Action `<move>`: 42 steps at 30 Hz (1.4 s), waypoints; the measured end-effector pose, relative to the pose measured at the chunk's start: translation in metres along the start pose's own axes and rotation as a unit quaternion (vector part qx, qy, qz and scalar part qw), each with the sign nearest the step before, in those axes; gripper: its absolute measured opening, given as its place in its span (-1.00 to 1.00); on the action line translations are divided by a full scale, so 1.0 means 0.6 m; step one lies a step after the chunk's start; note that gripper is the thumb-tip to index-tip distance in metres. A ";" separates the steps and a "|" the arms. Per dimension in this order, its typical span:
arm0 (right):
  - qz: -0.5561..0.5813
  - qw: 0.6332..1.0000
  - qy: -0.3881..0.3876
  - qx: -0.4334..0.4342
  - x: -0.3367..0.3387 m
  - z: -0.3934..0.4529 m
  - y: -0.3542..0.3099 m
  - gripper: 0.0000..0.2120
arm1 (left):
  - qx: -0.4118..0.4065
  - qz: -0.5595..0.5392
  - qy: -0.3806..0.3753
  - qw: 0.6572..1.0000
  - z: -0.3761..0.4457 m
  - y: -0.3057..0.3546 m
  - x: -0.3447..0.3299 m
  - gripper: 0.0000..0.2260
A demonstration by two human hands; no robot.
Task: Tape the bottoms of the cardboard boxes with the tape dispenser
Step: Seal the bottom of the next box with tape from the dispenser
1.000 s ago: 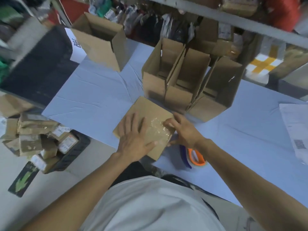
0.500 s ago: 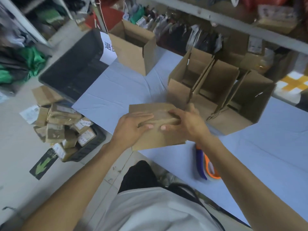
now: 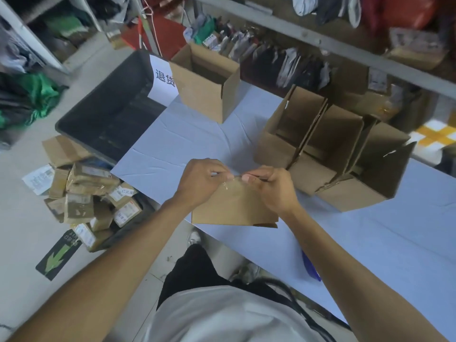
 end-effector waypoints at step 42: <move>-0.108 0.975 0.123 -0.150 -0.012 0.062 -0.004 -0.85 | 0.018 -0.003 -0.058 0.998 0.118 -0.023 0.004 -0.85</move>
Point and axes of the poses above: each hand's wrist, its own z-axis towards the middle knuckle, its own x-axis out of the back of the hand, y = z × x, the point moved 4 cm from there along z, towards the middle knuckle, and after that the axes turned 3 degrees about x, right-handed, at the moved point
